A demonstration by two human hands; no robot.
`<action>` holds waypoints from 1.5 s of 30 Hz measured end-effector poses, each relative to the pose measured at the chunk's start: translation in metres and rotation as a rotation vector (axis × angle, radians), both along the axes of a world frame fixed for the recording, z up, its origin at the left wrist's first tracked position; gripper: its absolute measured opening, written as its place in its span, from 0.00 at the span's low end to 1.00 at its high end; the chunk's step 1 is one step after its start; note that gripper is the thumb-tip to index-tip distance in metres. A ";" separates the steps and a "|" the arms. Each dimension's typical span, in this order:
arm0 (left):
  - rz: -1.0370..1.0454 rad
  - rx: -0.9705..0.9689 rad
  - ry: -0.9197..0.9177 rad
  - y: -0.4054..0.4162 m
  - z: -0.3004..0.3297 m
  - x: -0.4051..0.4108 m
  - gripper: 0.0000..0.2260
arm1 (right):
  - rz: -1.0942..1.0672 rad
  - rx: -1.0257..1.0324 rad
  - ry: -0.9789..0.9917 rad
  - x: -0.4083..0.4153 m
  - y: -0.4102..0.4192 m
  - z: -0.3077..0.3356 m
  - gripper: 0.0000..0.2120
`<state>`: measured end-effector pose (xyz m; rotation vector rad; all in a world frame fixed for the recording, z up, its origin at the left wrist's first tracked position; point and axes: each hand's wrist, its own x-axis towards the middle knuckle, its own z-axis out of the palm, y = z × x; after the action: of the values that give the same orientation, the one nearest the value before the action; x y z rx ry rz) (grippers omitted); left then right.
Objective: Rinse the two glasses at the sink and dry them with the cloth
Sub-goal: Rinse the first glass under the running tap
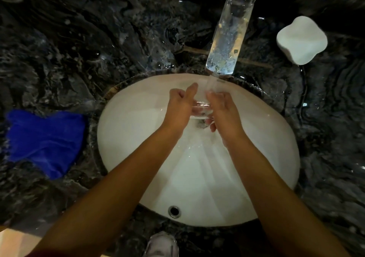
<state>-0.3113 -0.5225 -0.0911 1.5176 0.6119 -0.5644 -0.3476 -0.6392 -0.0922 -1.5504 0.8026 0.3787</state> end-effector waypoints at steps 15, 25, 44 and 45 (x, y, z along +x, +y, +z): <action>-0.610 0.044 -0.351 0.019 0.008 -0.003 0.26 | -0.156 0.415 0.229 0.004 0.000 -0.002 0.18; -0.408 0.016 -0.134 0.020 0.016 -0.009 0.13 | 0.028 0.123 -0.070 -0.010 -0.005 0.003 0.13; -0.246 -0.552 0.445 0.037 0.035 -0.029 0.28 | 0.222 -0.070 0.007 -0.013 -0.006 0.019 0.25; -0.255 -0.490 0.384 0.041 0.041 -0.031 0.28 | 0.243 -0.068 -0.031 -0.014 -0.006 0.022 0.23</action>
<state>-0.3424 -0.4820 -0.0505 1.0314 0.5214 -1.1307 -0.3621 -0.6448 -0.0700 -1.7195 0.6100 0.5075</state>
